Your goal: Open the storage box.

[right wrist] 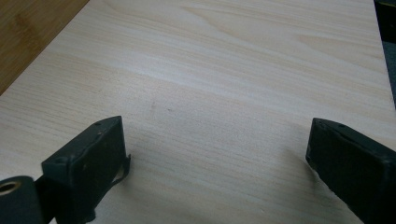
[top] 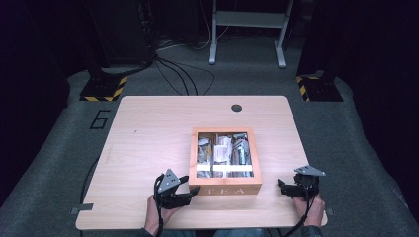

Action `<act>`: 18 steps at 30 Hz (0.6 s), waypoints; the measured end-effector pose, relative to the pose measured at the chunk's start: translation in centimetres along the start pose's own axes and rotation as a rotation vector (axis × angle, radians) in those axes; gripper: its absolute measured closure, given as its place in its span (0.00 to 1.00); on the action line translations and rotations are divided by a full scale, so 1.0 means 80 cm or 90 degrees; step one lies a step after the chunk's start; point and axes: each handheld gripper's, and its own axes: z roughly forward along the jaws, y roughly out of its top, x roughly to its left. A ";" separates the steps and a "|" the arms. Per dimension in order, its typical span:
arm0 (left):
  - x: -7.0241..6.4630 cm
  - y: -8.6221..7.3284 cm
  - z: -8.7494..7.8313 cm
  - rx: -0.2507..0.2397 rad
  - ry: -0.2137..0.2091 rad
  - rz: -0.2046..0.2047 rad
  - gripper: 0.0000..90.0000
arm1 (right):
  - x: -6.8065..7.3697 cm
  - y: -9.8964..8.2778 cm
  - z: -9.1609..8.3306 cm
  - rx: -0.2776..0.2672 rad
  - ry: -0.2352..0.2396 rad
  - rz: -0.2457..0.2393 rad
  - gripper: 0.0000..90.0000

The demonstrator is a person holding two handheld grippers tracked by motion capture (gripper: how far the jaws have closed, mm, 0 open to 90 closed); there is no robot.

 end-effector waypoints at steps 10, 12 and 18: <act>-0.003 -0.002 -0.002 -0.017 0.005 0.003 0.45 | 0.000 0.000 0.000 0.001 0.000 -0.002 0.05; -0.004 -0.002 -0.002 -0.019 0.007 0.006 0.45 | 0.000 0.000 0.000 0.001 0.000 -0.001 0.05; -0.006 -0.002 -0.003 -0.027 0.012 0.008 0.45 | 0.000 0.000 0.000 0.000 -0.001 -0.002 0.05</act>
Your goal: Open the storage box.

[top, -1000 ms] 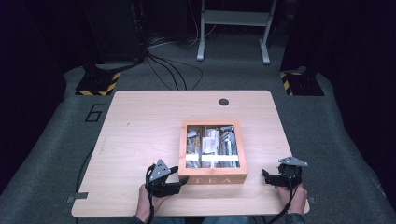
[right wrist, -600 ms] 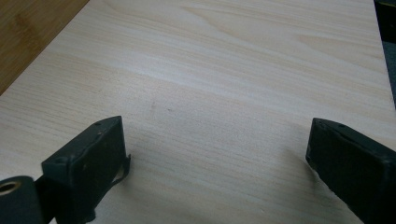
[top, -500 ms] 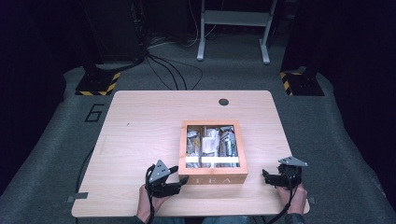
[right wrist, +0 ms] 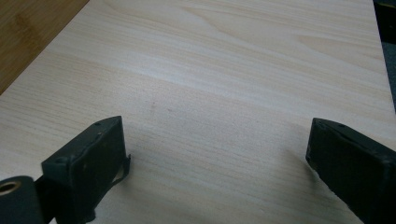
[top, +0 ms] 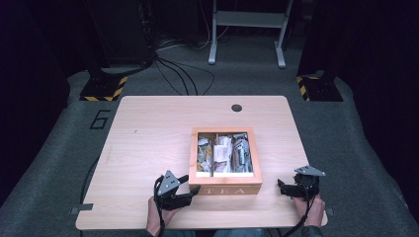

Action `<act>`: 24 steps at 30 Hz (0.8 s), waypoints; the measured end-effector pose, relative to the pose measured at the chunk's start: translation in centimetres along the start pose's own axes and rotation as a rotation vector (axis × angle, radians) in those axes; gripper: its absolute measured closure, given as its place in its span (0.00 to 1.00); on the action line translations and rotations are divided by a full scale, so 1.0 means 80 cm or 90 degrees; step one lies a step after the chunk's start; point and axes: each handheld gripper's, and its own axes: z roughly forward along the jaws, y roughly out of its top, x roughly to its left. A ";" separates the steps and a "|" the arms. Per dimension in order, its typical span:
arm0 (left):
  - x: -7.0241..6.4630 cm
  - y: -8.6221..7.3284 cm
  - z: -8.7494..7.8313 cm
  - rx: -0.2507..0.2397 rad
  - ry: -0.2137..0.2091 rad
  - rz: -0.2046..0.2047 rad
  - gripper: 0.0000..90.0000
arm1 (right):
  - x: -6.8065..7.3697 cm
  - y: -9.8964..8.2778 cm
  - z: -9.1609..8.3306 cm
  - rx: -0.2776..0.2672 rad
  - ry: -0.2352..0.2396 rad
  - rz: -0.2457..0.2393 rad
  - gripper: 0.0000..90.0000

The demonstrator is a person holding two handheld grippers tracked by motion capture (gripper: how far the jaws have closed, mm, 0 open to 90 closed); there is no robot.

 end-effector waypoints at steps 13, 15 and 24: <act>0.002 0.009 -0.005 -0.010 0.002 -0.002 0.45 | 0.000 0.000 0.000 0.001 0.000 0.000 0.05; 0.003 0.007 -0.005 0.000 -0.004 -0.003 0.45 | 0.000 0.000 0.000 0.001 0.000 0.001 0.05; 0.001 0.000 0.002 0.021 0.002 -0.009 0.45 | 0.000 0.000 0.000 0.001 0.000 0.000 0.05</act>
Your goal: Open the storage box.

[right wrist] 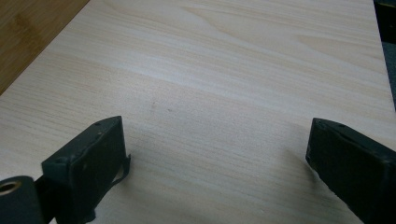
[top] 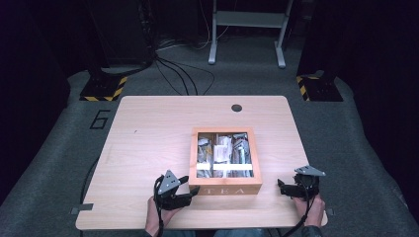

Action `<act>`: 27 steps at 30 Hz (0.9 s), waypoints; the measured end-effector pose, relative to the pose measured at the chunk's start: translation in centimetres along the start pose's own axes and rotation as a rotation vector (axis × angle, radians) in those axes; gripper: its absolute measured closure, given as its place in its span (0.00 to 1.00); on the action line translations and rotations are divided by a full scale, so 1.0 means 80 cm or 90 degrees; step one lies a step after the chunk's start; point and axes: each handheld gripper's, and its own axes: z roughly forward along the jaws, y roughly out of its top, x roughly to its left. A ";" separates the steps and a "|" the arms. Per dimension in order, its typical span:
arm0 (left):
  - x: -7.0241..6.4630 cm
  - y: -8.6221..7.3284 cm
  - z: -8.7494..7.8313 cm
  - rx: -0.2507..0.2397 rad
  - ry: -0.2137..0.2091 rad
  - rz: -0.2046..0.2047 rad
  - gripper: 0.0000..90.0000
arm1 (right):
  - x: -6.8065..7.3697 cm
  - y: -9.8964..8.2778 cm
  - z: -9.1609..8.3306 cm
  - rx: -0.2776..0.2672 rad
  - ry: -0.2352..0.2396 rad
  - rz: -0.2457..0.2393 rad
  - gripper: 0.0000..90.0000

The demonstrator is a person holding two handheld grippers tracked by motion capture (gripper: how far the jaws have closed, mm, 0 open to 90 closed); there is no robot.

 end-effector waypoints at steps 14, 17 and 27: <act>-0.001 -0.001 0.001 0.001 0.005 -0.005 0.47 | 0.000 0.000 0.000 -0.002 -0.001 -0.001 0.05; -0.001 -0.001 0.000 -0.001 0.006 -0.004 0.47 | 0.000 0.000 0.000 -0.001 -0.002 -0.001 0.05; -0.003 0.000 -0.001 0.001 0.008 -0.005 0.47 | 0.000 0.000 0.000 -0.003 -0.001 -0.001 0.05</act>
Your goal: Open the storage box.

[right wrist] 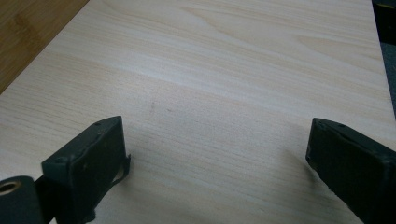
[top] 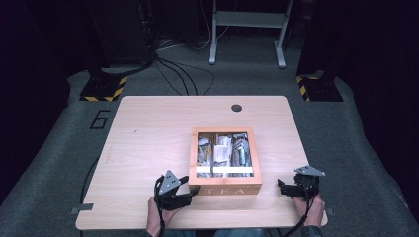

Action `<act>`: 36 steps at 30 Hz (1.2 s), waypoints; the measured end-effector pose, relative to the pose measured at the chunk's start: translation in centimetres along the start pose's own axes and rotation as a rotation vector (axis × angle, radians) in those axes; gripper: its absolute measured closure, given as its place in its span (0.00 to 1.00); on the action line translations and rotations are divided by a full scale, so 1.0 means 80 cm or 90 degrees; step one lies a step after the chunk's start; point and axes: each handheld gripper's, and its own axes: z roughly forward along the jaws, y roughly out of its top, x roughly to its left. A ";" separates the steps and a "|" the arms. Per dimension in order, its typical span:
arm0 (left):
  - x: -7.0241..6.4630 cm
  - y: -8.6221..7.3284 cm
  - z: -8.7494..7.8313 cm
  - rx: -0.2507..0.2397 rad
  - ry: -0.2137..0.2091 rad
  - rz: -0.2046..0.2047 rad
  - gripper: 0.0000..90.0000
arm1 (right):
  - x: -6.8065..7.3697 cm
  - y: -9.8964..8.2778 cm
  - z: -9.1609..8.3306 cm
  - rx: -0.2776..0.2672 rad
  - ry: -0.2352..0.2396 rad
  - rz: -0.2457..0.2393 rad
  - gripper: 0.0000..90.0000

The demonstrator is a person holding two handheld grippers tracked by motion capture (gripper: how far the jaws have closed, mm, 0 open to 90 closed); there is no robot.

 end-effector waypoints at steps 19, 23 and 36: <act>-0.003 0.005 0.001 -0.014 0.017 0.012 0.47 | 0.001 0.000 0.000 0.002 -0.001 0.003 0.05; -0.004 0.006 0.001 -0.014 0.016 0.013 0.47 | 0.000 0.000 0.000 0.001 0.000 -0.001 0.05; -0.004 0.011 0.000 -0.030 0.017 0.024 0.47 | 0.000 0.000 0.000 0.000 0.000 0.000 0.05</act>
